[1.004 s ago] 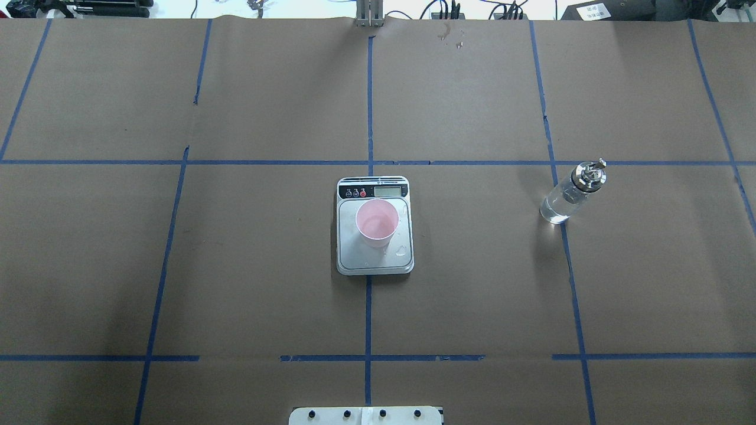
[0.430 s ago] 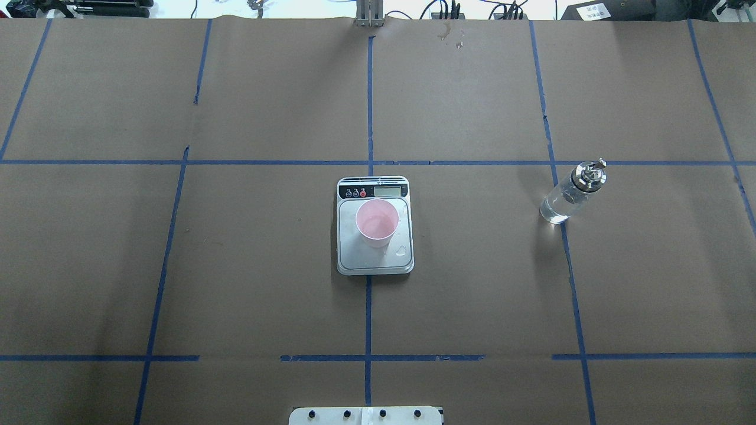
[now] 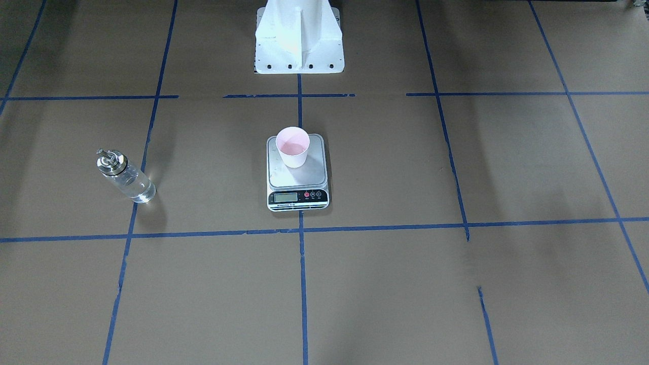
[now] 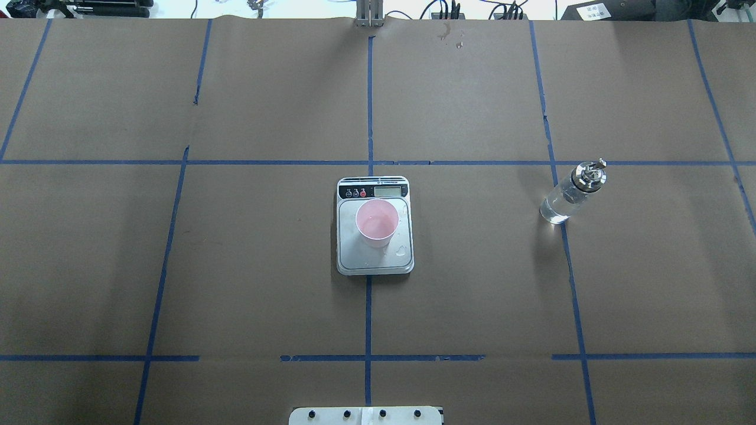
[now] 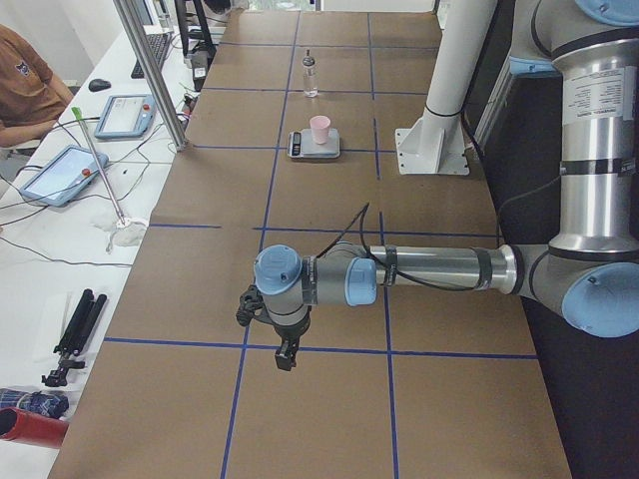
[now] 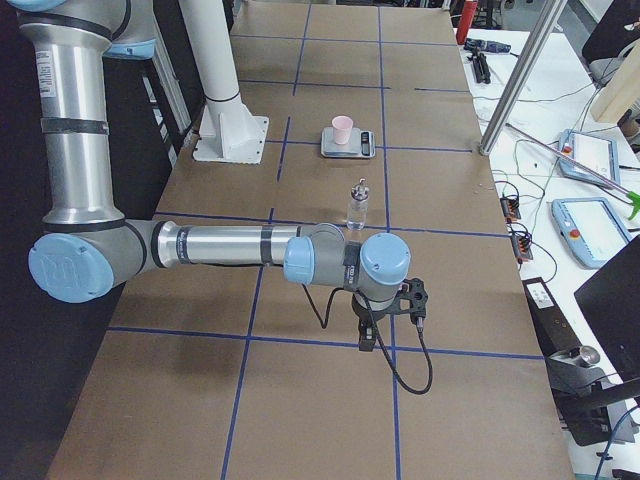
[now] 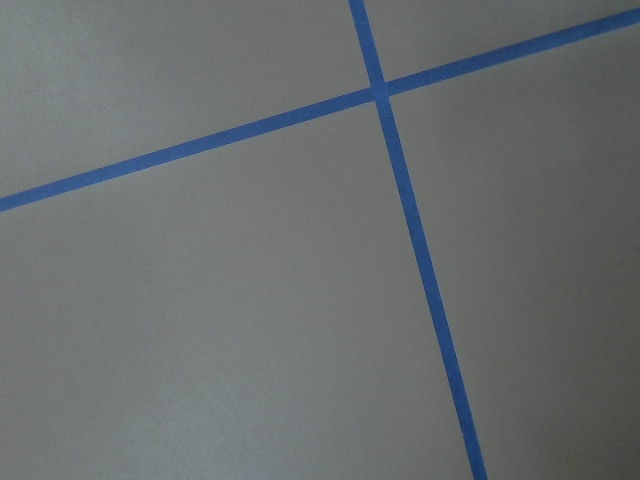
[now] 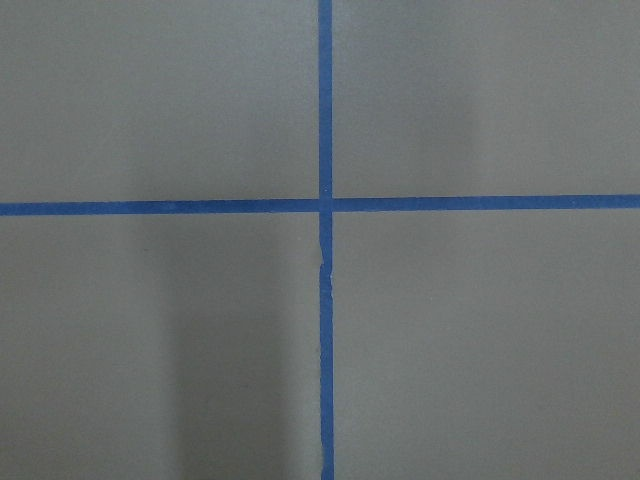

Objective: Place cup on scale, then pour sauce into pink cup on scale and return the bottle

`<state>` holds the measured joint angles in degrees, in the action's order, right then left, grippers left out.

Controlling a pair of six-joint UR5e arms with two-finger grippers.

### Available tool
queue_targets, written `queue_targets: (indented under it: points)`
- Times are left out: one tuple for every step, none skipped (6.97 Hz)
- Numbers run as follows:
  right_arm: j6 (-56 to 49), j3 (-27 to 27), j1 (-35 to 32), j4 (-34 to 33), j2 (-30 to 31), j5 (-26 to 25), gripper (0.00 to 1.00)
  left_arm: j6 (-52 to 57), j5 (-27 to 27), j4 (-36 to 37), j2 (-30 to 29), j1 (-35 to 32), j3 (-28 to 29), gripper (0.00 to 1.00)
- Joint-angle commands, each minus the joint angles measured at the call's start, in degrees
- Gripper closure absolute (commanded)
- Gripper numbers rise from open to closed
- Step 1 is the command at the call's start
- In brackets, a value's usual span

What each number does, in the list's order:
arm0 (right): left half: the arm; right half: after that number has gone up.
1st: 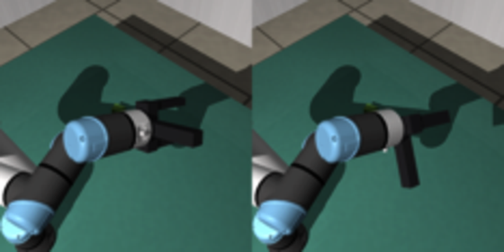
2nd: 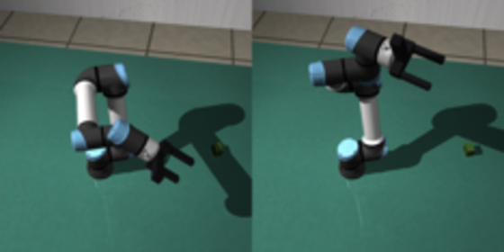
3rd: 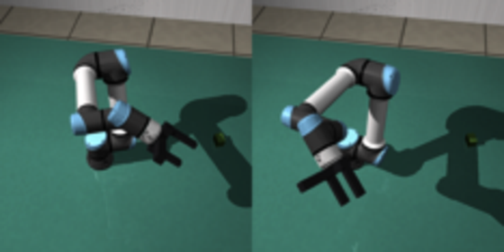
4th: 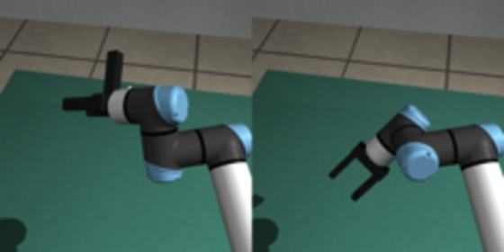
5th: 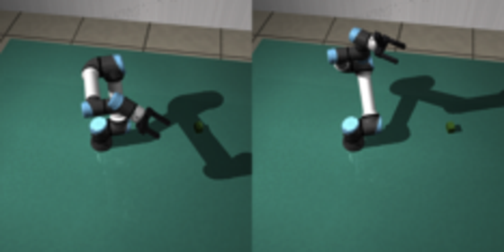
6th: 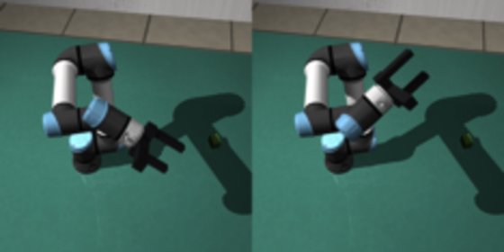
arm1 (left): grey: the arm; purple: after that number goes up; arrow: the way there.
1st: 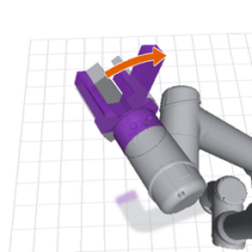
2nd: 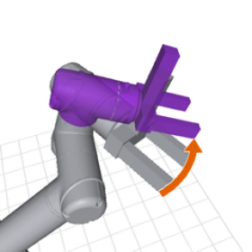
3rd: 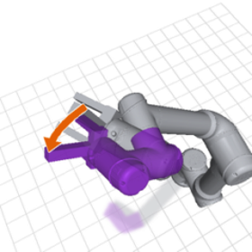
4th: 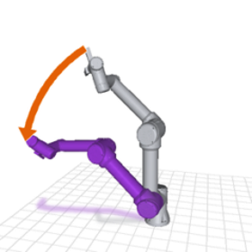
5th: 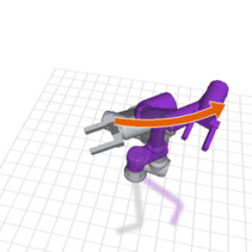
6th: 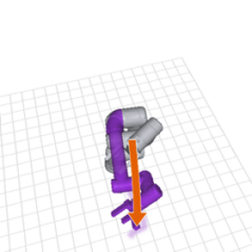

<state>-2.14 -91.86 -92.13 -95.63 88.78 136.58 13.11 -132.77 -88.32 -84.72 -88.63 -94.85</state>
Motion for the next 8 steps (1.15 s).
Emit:
queue_targets:
  points:
    - [-0.05, 0.02, 0.02, 0.0, -0.01, -0.17, 0.0, -7.53, -1.18, -0.36, -0.27, -0.05, -0.15, 0.0]
    - [-0.05, 0.02, 0.02, 0.09, -0.01, -0.44, 0.0, -7.74, -1.09, -0.36, -0.96, -0.14, -0.25, 0.0]
    - [-0.05, 0.02, 0.02, 0.09, 0.08, -0.44, 0.0, -7.57, -1.09, -0.45, -1.14, -0.23, -0.68, 0.0]
    - [0.12, 0.37, 0.02, 2.79, 0.34, -0.44, 0.0, -7.57, -1.09, -0.45, -1.06, -0.92, -2.08, 0.0]
    - [0.12, 1.5, 0.02, 5.08, 0.35, -0.44, 0.0, -7.66, -1.09, -0.97, -1.14, -2.67, -3.31, 0.0]
    - [0.21, 1.95, 0.02, 5.54, 0.35, -0.44, 0.0, -7.74, -1.09, -2.72, -1.06, -4.26, -3.41, 0.0]
    - [0.21, 1.86, 0.02, 5.54, 0.35, -0.44, 0.0, -7.83, -1.01, -4.22, -0.97, -4.53, -3.41, 0.0]
    - [0.21, 1.78, 0.02, 5.54, 0.35, -0.44, 0.0, -7.83, -1.0, -4.32, -0.97, -4.53, -3.33, 0.0]
